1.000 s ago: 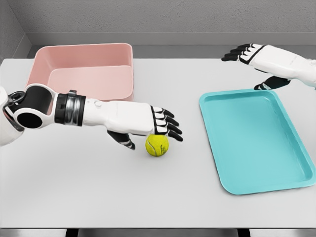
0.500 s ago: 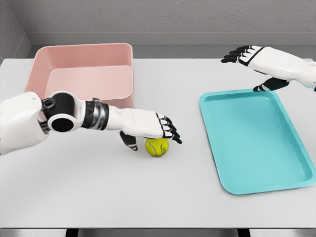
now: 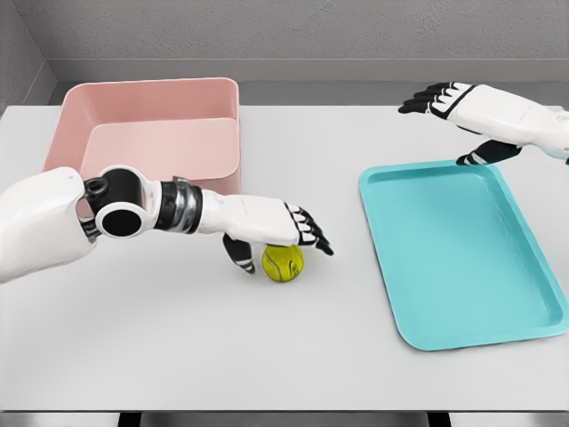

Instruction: Put the tennis from the blue tray into the pink basket with both arms

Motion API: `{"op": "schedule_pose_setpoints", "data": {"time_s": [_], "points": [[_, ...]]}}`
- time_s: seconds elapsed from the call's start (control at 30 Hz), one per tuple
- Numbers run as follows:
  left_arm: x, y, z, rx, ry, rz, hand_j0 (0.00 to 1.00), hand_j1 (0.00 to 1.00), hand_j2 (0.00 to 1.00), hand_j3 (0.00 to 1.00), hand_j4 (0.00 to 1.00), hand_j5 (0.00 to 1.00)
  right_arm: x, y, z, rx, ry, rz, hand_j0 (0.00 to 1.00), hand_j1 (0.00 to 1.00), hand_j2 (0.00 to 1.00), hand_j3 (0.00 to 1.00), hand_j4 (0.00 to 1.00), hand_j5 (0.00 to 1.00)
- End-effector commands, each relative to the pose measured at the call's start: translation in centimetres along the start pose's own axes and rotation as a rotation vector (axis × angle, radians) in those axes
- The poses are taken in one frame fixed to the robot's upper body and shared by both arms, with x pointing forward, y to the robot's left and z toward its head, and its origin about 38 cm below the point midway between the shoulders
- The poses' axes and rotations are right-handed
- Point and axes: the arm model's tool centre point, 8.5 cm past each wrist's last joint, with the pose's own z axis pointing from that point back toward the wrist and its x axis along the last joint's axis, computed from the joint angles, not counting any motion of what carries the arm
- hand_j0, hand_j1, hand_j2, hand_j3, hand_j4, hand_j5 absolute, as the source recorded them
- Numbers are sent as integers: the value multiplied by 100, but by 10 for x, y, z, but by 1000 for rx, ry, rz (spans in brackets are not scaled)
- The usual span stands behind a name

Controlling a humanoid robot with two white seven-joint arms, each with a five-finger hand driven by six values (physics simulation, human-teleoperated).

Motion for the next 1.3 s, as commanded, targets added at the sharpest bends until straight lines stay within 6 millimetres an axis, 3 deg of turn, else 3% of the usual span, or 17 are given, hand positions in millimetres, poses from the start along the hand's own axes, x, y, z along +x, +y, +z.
{"op": "schedule_pose_setpoints", "data": {"time_s": [0.0, 0.63, 1.27], "points": [[-4, -1, 0, 0, 12, 9, 100, 100, 100, 100, 100, 100, 0, -1, 1, -5, 1, -5, 100, 100, 100, 100, 100, 100], [-1, -4, -6, -13, 10, -16, 100, 100, 100, 100, 100, 100, -1, 0, 1, -4, 3, -6, 100, 100, 100, 100, 100, 100], [-6, -22, -11, -28, 21, 27, 100, 100, 100, 100, 100, 100, 0, 3, 0, -1, 0, -12, 100, 100, 100, 100, 100, 100]]}}
